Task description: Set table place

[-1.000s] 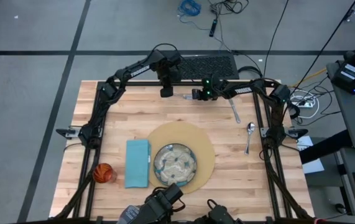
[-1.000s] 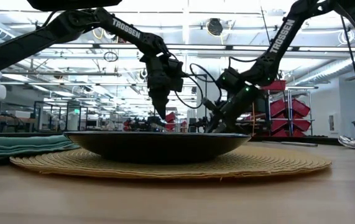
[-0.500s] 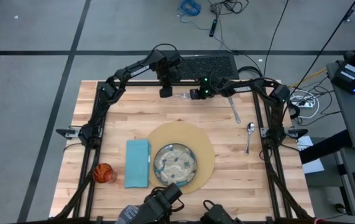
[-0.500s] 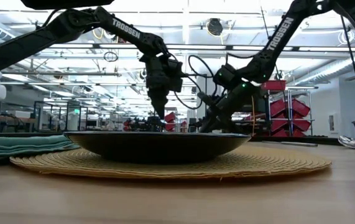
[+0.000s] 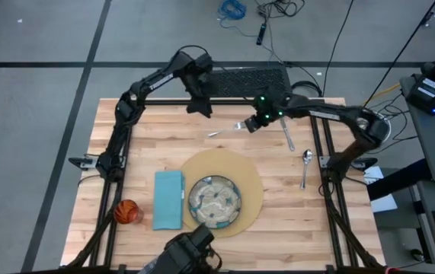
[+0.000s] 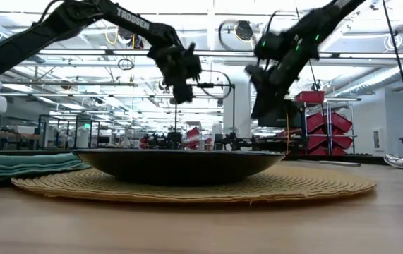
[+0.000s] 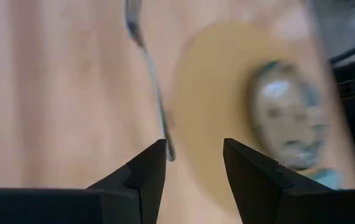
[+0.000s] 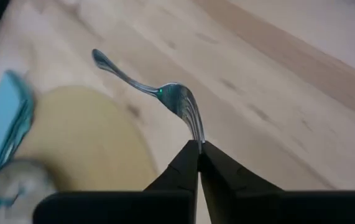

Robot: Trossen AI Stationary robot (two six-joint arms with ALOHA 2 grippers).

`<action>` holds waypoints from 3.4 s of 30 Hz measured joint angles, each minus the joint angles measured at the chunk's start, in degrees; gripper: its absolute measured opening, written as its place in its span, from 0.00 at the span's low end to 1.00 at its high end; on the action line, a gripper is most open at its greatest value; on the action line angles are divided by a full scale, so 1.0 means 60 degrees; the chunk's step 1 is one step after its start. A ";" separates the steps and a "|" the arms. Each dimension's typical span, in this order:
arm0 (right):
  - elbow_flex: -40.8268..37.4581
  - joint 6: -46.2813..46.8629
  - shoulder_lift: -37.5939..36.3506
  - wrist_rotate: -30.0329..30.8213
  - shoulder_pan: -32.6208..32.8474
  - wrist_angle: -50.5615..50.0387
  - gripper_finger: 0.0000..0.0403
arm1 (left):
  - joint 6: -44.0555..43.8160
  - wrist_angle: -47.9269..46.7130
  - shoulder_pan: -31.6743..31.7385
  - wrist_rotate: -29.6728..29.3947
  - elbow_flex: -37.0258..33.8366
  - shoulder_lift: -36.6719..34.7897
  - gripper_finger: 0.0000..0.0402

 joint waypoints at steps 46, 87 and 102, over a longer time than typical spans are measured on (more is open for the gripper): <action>-0.0004 -0.0429 -0.2769 0.2945 0.1536 -0.2229 0.00 | -0.5697 0.3462 -0.5413 -1.1105 -0.0120 -0.0208 0.36; -0.0004 -0.0971 -0.4499 0.0947 0.0263 -0.1865 0.00 | -0.4540 0.6363 -0.5900 -1.2082 -0.0178 -0.0290 0.36; -0.0004 -0.0682 -0.4172 0.1428 0.0263 -0.1123 0.00 | -0.4798 0.6397 -0.5904 -1.3797 -0.0178 -0.0290 0.36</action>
